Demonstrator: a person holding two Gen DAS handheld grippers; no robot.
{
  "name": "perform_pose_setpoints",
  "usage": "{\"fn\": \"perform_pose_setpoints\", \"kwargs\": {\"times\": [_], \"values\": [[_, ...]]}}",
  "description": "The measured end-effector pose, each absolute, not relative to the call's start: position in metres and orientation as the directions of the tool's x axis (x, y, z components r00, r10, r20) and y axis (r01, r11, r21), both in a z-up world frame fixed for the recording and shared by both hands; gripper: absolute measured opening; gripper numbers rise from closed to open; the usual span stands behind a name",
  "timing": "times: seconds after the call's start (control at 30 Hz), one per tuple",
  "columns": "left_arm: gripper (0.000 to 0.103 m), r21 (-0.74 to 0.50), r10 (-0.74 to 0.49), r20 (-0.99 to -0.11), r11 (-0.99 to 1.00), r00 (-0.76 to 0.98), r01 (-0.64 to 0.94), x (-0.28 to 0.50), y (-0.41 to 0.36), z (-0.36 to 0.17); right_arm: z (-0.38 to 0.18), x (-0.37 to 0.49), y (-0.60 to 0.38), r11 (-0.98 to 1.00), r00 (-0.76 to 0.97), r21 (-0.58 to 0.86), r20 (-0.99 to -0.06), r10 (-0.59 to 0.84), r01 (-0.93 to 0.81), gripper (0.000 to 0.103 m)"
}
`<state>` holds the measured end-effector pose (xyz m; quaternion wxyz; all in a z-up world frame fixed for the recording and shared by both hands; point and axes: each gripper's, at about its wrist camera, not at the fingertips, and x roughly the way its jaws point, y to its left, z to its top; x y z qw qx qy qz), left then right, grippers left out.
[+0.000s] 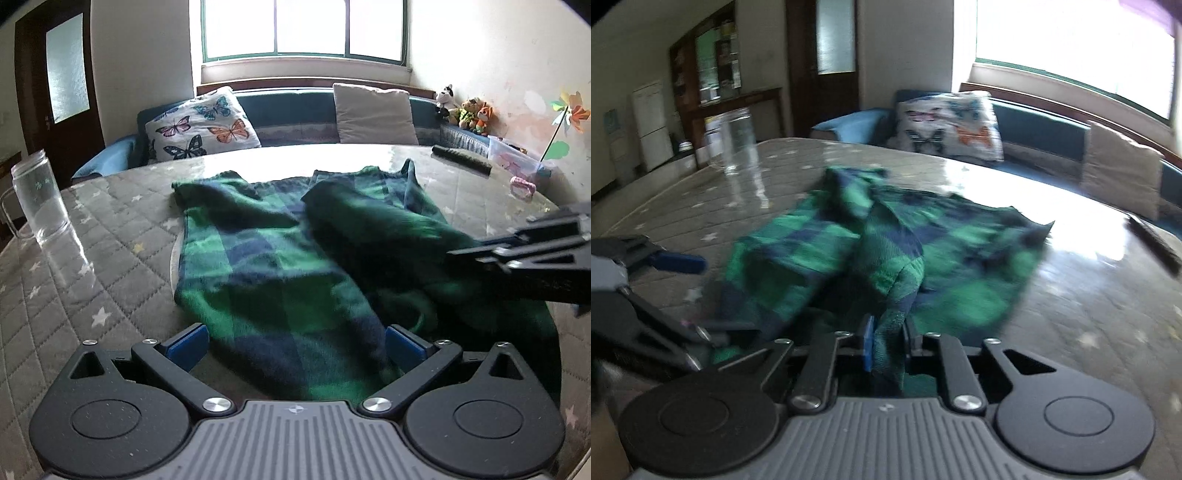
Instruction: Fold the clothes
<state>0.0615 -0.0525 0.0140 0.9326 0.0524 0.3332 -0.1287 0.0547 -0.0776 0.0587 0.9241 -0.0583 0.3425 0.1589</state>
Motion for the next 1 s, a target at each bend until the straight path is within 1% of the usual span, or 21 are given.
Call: {"fn": "perform_pose_setpoints", "kwargs": {"times": [0.1, 0.17, 0.27, 0.33, 0.37, 0.47, 0.5, 0.53, 0.67, 0.73, 0.8, 0.87, 1.0], "values": [[0.103, 0.014, -0.209, -0.624, 0.96, 0.753, 0.279, 0.067, -0.057, 0.019, 0.058, 0.045, -0.103, 0.962, 0.728, -0.005, -0.654, 0.204, -0.274, 0.01], [0.102, 0.018, -0.212, -0.622, 0.958, 0.754, 0.285, 0.073, -0.06, 0.021, 0.054, 0.042, -0.12, 0.975, 0.718, -0.003, -0.677, 0.163, -0.224, 0.011], [0.102, 0.034, -0.209, -0.624, 0.955, 0.753, 0.293, 0.082, -0.066, 0.022, 0.05, 0.042, -0.14, 0.983, 0.702, 0.0, -0.7, 0.131, -0.184, 0.014], [0.1, 0.042, -0.208, -0.629, 0.953, 0.749, 0.301, 0.088, -0.071, 0.02, 0.055, 0.042, -0.143, 0.984, 0.719, -0.031, -0.687, 0.104, -0.173, 0.018], [0.099, 0.047, -0.208, -0.632, 0.951, 0.746, 0.304, 0.092, -0.073, 0.019, 0.059, 0.042, -0.144, 0.984, 0.729, -0.039, -0.677, 0.102, -0.174, 0.022], [0.096, 0.053, -0.207, -0.642, 0.948, 0.739, 0.312, 0.101, -0.078, 0.016, 0.074, 0.053, -0.14, 0.978, 0.753, -0.044, -0.646, 0.128, -0.204, 0.03], [0.095, 0.052, -0.208, -0.644, 0.948, 0.736, 0.314, 0.104, -0.079, 0.015, 0.079, 0.058, -0.136, 0.974, 0.758, -0.047, -0.636, 0.143, -0.223, 0.037], [0.092, 0.051, -0.21, -0.646, 0.947, 0.734, 0.317, 0.107, -0.079, 0.013, 0.083, 0.064, -0.132, 0.968, 0.76, -0.047, -0.629, 0.162, -0.245, 0.041], [0.088, 0.051, -0.221, -0.651, 0.942, 0.727, 0.332, 0.114, -0.082, 0.009, 0.088, 0.095, -0.104, 0.943, 0.753, -0.067, -0.621, 0.217, -0.327, 0.043], [0.083, 0.054, -0.228, -0.651, 0.938, 0.724, 0.344, 0.115, -0.083, 0.007, 0.087, 0.115, -0.088, 0.927, 0.738, -0.079, -0.631, 0.238, -0.367, 0.044], [0.081, 0.055, -0.234, -0.653, 0.934, 0.72, 0.354, 0.117, -0.083, 0.004, 0.083, 0.133, -0.072, 0.911, 0.722, -0.091, -0.644, 0.254, -0.401, 0.044], [0.079, 0.055, -0.239, -0.656, 0.931, 0.716, 0.362, 0.119, -0.083, 0.002, 0.077, 0.149, -0.06, 0.9, 0.723, -0.132, -0.647, 0.24, -0.416, 0.049], [0.071, 0.054, -0.248, -0.662, 0.926, 0.708, 0.375, 0.123, -0.083, -0.002, 0.06, 0.178, -0.045, 0.888, 0.705, -0.16, -0.675, 0.22, -0.431, 0.049]]}}
